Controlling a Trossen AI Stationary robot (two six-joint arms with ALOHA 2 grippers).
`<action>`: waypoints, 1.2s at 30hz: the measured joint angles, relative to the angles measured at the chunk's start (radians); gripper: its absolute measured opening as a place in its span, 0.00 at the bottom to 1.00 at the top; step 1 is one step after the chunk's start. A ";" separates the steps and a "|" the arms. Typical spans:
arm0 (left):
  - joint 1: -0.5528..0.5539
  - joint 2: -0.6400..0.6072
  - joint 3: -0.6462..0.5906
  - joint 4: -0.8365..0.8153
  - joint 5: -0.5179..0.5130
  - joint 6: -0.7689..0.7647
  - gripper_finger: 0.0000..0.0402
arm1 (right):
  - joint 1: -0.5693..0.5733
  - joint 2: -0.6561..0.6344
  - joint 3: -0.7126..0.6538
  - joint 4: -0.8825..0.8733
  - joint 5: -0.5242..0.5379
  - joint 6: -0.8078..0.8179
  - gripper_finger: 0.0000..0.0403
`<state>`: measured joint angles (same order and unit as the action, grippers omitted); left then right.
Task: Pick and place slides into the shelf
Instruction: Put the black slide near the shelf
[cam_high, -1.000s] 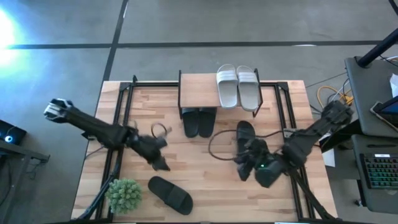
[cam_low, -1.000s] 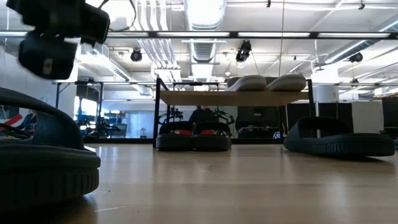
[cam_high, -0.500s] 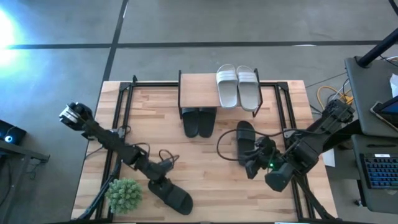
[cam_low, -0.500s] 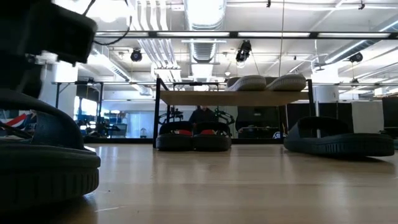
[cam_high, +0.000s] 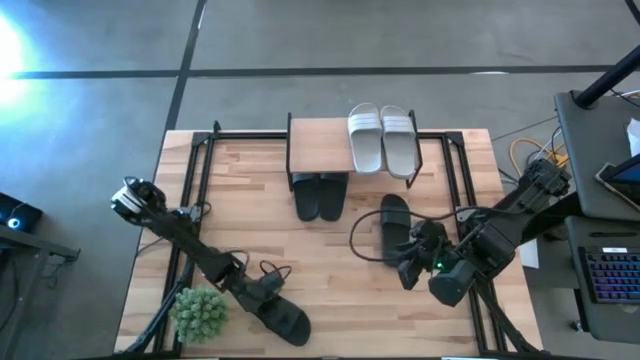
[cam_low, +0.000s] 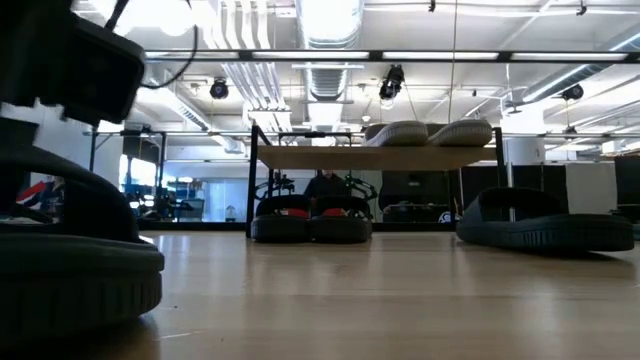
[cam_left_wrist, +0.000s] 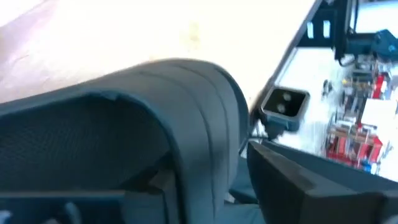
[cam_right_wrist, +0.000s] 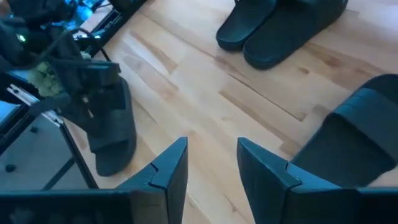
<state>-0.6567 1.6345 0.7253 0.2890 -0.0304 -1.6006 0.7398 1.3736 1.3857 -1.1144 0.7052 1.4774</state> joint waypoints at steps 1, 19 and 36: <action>0.001 0.024 0.016 0.000 -0.002 -0.007 0.33 | 0.004 -0.009 0.000 -0.013 0.002 0.008 0.32; 0.196 0.088 0.177 0.126 -0.670 -0.155 0.01 | 0.039 -0.248 0.000 -0.325 0.315 0.397 0.14; 0.301 0.493 0.626 -0.028 -0.863 -0.560 0.09 | 0.037 -0.231 -0.002 -0.401 0.344 0.434 0.13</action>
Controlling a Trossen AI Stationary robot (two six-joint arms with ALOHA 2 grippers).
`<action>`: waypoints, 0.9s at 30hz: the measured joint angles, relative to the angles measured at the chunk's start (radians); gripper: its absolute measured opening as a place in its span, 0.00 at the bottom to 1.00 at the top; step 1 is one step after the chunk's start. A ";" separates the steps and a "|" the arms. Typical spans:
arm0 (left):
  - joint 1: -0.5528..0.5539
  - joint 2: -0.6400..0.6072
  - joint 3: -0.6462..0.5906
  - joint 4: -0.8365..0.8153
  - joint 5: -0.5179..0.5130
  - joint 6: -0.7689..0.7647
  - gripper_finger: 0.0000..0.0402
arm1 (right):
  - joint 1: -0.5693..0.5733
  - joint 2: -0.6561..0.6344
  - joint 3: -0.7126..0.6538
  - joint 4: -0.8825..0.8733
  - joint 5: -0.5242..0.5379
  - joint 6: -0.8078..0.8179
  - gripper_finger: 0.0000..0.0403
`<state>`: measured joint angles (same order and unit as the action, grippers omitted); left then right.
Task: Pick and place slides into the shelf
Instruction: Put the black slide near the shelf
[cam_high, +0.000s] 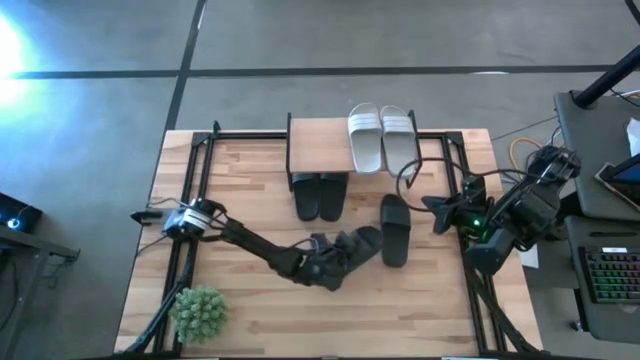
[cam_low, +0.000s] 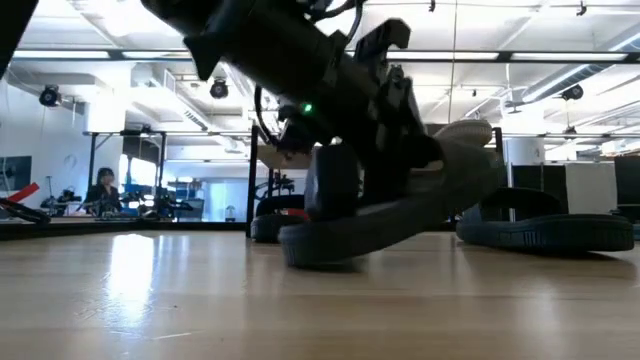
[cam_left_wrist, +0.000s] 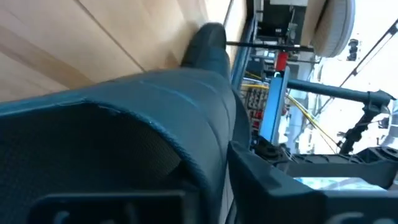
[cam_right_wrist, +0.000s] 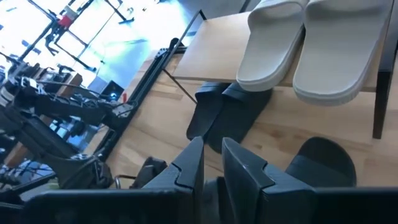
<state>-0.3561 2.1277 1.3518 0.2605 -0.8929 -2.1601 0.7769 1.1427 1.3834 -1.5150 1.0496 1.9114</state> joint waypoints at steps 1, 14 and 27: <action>-0.001 0.000 0.000 -0.016 -0.010 0.000 0.11 | 0.000 0.003 0.000 0.000 -0.001 -0.001 0.13; -0.003 -0.053 -0.015 -0.140 -0.012 0.082 0.51 | 0.002 0.004 0.000 0.002 0.020 -0.072 0.13; 0.023 -0.126 -0.015 -0.217 0.207 0.368 0.71 | 0.002 0.003 0.000 0.001 0.036 -0.072 0.13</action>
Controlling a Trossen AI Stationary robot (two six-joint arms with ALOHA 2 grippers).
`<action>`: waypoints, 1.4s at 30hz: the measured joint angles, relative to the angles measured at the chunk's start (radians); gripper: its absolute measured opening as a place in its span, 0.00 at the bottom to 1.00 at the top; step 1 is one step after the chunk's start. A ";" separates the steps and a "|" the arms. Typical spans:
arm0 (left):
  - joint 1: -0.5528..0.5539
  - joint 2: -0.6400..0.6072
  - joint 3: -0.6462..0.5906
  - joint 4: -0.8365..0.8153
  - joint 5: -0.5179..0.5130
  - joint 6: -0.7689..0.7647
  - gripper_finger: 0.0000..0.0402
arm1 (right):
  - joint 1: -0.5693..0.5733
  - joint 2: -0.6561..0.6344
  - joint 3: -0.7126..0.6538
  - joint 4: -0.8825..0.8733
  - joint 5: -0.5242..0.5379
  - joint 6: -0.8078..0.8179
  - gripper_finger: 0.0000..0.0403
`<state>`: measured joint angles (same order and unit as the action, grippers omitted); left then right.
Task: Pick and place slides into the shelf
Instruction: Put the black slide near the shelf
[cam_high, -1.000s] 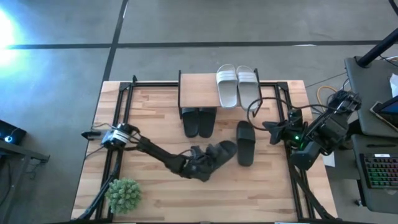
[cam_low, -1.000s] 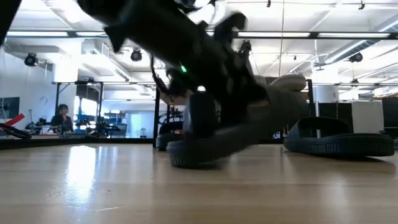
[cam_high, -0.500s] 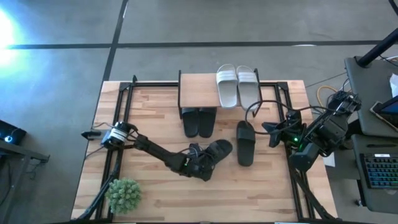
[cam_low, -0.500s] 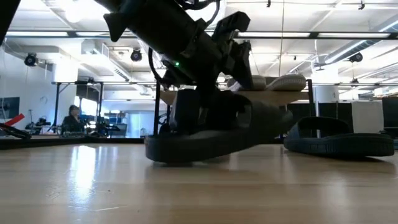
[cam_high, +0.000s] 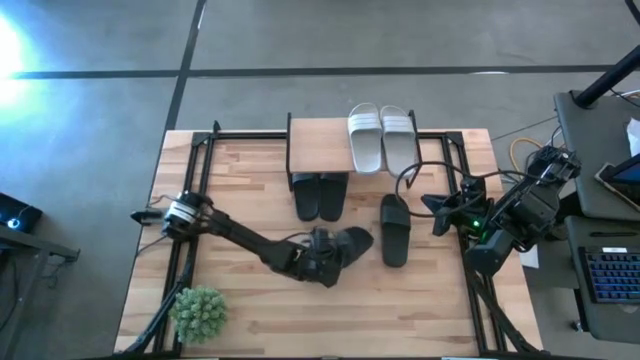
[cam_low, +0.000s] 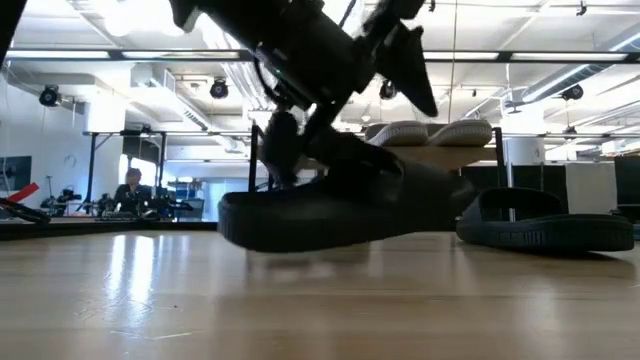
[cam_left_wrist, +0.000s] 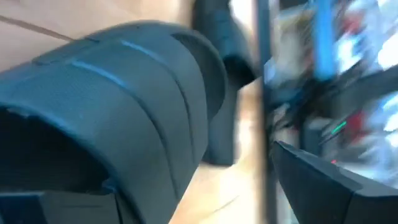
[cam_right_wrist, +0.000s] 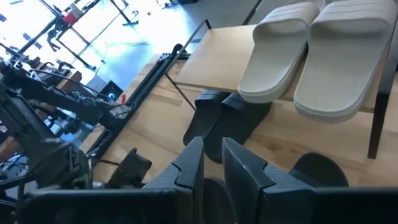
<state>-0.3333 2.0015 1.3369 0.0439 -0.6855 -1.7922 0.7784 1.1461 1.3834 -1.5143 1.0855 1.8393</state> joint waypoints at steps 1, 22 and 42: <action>0.010 -0.012 0.005 -0.053 0.049 0.021 0.71 | 0.000 0.000 0.000 0.000 0.000 0.000 0.13; 0.032 -0.065 -0.017 -0.290 0.341 0.144 0.71 | -0.006 0.002 -0.002 0.001 0.036 -0.007 0.13; -0.001 -0.259 -0.022 -0.675 0.481 1.185 0.30 | -0.006 0.002 -0.005 0.000 0.032 -0.042 0.13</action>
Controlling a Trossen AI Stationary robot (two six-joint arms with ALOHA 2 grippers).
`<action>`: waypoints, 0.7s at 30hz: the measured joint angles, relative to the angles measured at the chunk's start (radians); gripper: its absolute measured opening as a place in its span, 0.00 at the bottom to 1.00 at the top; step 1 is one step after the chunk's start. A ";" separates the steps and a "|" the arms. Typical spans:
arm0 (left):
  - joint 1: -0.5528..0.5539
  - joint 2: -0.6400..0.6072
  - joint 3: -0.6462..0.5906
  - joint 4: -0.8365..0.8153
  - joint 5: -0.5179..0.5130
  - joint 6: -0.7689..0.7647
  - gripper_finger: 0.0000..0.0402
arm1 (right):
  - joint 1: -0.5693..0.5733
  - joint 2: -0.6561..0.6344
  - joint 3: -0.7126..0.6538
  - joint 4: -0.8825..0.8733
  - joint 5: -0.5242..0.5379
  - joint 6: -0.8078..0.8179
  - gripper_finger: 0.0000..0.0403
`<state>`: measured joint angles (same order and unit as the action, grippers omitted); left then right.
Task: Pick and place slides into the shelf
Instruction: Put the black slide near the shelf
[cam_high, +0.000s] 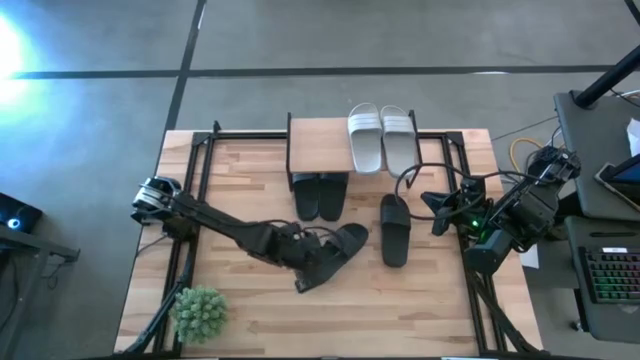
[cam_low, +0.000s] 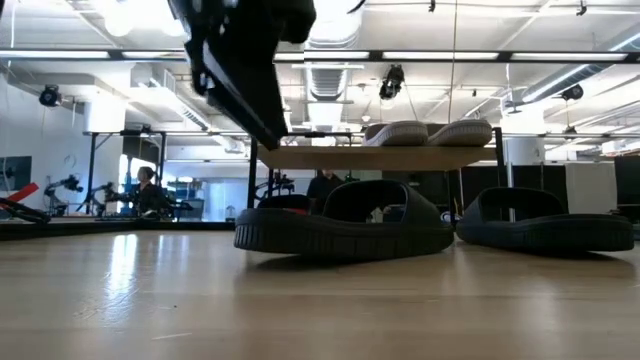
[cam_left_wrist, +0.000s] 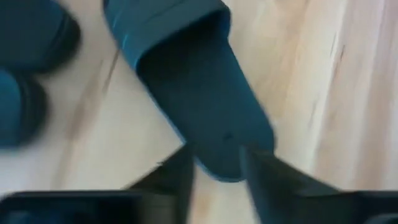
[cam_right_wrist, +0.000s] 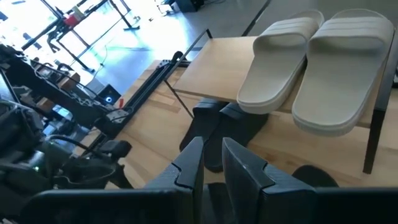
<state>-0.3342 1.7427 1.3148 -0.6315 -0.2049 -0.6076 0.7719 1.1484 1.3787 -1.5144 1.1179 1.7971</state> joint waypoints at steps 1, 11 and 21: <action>0.002 0.008 0.000 -0.002 -0.003 0.080 0.21 | 0.000 0.000 -0.001 0.000 0.000 0.000 0.13; 0.043 0.145 -0.010 -0.024 -0.044 0.330 0.04 | 0.000 0.000 -0.001 0.001 -0.053 0.003 0.13; 0.052 0.213 -0.003 0.119 0.010 0.358 0.04 | 0.000 0.049 -0.007 0.002 -0.138 -0.036 0.13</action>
<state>-0.2818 1.9552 1.3119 -0.5129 -0.1946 -0.2495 0.7719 1.1974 1.3721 -1.5120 0.9803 1.7614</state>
